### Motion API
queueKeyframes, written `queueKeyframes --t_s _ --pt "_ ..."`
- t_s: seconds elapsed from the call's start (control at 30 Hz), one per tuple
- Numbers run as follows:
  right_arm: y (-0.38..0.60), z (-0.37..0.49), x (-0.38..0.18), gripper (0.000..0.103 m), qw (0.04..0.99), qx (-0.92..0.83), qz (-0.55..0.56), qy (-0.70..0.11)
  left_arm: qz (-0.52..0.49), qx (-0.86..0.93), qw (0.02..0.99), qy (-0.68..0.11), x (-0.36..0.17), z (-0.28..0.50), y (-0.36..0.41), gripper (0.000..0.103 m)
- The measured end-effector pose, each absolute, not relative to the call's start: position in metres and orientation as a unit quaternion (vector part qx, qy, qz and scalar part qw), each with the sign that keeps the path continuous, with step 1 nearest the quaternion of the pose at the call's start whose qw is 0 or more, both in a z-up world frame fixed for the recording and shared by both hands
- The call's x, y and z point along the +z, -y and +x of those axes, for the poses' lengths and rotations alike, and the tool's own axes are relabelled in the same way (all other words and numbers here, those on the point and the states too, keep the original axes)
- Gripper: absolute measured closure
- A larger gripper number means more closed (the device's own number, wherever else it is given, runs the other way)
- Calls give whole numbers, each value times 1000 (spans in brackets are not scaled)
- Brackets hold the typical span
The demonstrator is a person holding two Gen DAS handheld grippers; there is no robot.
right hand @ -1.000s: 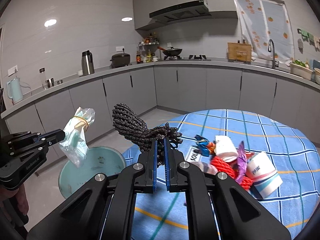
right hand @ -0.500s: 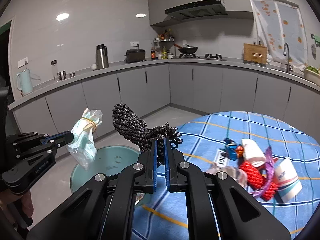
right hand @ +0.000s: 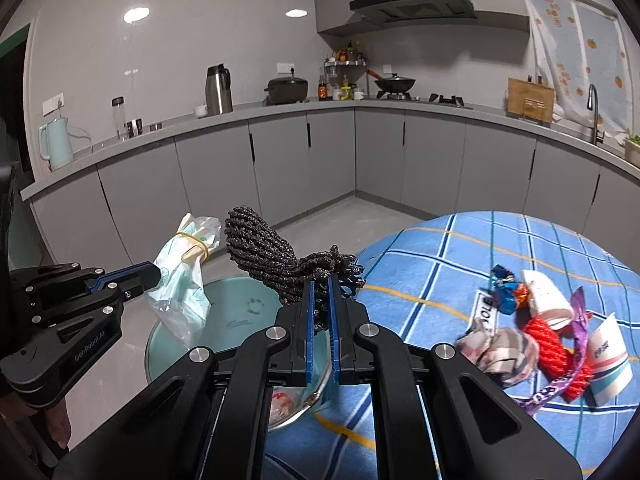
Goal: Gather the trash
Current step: 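Carry the clear bag and black scrubber over the teal bucket with both tools, then open the right tool to drop the scrubber while the left tool releases the bag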
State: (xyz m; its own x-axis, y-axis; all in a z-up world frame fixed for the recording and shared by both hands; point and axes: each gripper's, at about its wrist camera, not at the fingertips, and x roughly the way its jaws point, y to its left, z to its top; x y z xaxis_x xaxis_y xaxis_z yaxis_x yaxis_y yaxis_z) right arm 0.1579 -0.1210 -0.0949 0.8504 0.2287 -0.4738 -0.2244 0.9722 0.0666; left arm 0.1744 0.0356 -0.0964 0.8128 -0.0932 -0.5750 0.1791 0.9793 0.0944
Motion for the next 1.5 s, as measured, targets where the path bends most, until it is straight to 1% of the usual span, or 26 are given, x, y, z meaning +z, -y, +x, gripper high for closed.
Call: queueKeyframes --t_s 0.3,0.37,0.4,0.43,0.47,0.5,0.57,0.63,0.7,0.77,0.83,0.87,0.93,1.13,1.5 --pt "103 169 -117 95 954 129 -9 -272 71 -75 943 -318 -112 180 -34 102" --pt "101 171 -122 94 951 132 -12 -279 68 -74 941 -322 -115 181 -35 98" --pt "101 172 -125 91 950 133 -12 -282 67 -72 941 -323 -116 181 -36 98" --pt "100 172 -127 83 951 129 -13 -282 67 -71 941 -323 -117 182 -37 98" --pt "101 172 -130 75 950 127 -12 -284 66 -71 941 -325 -117 183 -39 93" --pt "102 174 -132 72 949 127 -10 -288 65 -67 942 -324 -117 183 -40 88" --pt "105 173 -134 62 949 124 -8 -290 63 -59 944 -319 -117 181 -43 67" --pt "108 172 -132 59 949 122 -5 -290 59 -50 946 -314 -115 181 -46 59" --pt "112 169 -130 56 950 118 -4 -288 56 -44 947 -313 -114 181 -49 55" --pt "116 167 -128 53 951 116 -1 -286 52 -35 950 -307 -112 180 -52 33" --pt "120 163 -124 51 952 113 2 -283 50 -35 951 -303 -109 178 -52 30" --pt "122 161 -123 50 953 111 2 -281 51 -35 951 -302 -108 177 -51 25" --pt "125 158 -121 50 954 109 2 -281 52 -35 952 -298 -107 175 -49 22" --pt "135 149 -115 47 957 101 4 -273 56 -43 953 -293 -104 170 -38 17" --pt "164 138 -107 46 962 77 18 -261 68 -62 953 -288 -100 167 -9 14"
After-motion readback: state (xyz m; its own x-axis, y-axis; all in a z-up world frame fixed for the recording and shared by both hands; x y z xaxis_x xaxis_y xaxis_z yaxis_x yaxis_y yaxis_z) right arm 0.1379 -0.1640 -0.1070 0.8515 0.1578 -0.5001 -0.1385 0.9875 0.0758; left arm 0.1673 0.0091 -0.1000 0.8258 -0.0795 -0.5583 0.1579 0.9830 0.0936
